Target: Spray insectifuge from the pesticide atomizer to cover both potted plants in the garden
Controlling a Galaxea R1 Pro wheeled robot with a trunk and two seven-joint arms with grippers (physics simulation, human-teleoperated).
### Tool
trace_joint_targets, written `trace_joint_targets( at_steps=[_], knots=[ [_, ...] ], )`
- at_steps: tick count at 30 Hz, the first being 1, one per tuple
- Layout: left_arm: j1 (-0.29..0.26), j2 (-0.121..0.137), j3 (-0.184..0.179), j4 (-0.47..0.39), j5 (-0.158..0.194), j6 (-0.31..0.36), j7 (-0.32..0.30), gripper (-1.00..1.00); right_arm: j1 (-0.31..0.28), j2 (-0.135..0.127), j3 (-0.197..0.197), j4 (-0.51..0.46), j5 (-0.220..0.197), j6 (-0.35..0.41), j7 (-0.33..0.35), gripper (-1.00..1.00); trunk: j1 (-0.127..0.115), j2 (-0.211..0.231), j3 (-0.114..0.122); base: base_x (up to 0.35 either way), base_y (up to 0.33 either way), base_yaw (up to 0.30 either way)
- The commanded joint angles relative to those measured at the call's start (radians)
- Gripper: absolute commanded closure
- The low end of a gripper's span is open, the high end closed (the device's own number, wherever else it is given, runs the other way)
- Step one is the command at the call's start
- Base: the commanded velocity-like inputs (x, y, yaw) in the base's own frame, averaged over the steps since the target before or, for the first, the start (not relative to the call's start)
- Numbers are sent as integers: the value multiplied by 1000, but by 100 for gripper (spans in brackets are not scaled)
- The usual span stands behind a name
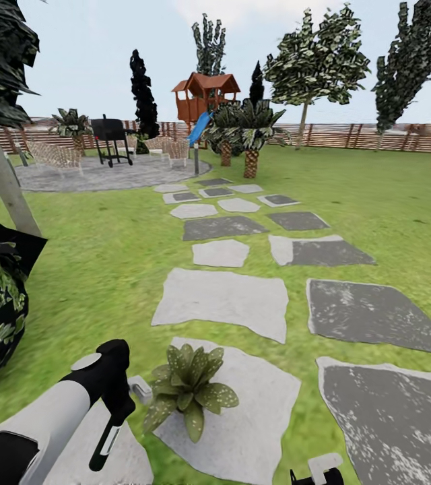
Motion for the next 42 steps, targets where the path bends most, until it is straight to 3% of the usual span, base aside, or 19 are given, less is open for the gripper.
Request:
trace_joint_targets(
  at_steps=[1,8,12,21,32,42],
  knots=[
    [0,0,-4,-2,-7,7,-9,100,-1,0,8,1,7,0,-11,-100,0,0,-1,0,-60,276],
    [0,16,9,-8,-8,7,-9,100,-1,-1,8,2,8,0,-10,-100,0,0,-1,0,-10,81],
    [0,15,19,-6,-8,7,-9,100,-1,-14,8,2,9,0,-10,-100,0,0,-1,0,0,1],
    [0,16,20,-4,-8,7,-8,100,-1,-14,8,1,7,1,-10,-100,0,0,-1,59,-114,14],
    [0,16,20,-3,-12,9,-8,100,-1,-14,10,1,7,0,-10,-100,0,0,-1,-104,-231,257],
    [0,15,21,-2,-14,9,-8,100,-1,-14,10,1,7,0,-10,-100,0,0,-1,-35,-23,124]
  ],
)
